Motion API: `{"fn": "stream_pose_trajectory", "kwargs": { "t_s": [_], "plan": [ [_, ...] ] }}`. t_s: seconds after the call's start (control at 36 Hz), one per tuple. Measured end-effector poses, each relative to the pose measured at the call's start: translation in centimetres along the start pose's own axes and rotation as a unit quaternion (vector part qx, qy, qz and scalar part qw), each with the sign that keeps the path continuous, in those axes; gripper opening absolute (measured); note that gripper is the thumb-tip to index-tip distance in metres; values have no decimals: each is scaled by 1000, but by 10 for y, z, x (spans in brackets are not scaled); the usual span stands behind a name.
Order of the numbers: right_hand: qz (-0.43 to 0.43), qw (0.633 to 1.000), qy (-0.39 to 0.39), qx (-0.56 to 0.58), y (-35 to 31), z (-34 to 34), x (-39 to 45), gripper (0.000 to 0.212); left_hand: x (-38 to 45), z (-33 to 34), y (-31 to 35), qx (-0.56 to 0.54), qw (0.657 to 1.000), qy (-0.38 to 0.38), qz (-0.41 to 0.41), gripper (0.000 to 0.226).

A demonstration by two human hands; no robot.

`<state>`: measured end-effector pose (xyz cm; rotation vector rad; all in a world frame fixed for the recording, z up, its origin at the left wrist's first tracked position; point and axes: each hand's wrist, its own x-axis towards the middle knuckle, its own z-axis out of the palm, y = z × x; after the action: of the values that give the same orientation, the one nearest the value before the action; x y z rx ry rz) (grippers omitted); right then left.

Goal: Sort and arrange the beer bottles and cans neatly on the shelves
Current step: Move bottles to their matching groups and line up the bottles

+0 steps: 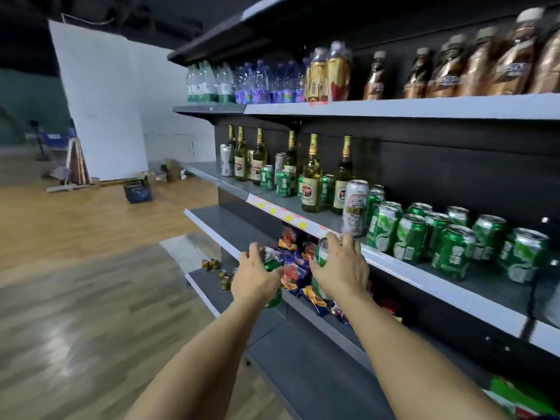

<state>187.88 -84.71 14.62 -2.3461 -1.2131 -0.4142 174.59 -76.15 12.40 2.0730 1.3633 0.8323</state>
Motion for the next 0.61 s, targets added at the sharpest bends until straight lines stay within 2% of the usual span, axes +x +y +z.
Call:
{"fn": "stream_pose_trajectory", "kwargs": {
  "t_s": [0.28,0.42,0.61],
  "plan": [
    [-9,1000,-17,12,-57,84,86,64,115,8,-49,-22,1000,-9,1,45],
    [-8,1000,-5,21,-68,121,153,55,189,21,-52,-21,999,-10,28,52],
    [-5,999,18,29,-85,151,259,56,301,30,-41,-23,999,-1,49,52]
  ]
}}
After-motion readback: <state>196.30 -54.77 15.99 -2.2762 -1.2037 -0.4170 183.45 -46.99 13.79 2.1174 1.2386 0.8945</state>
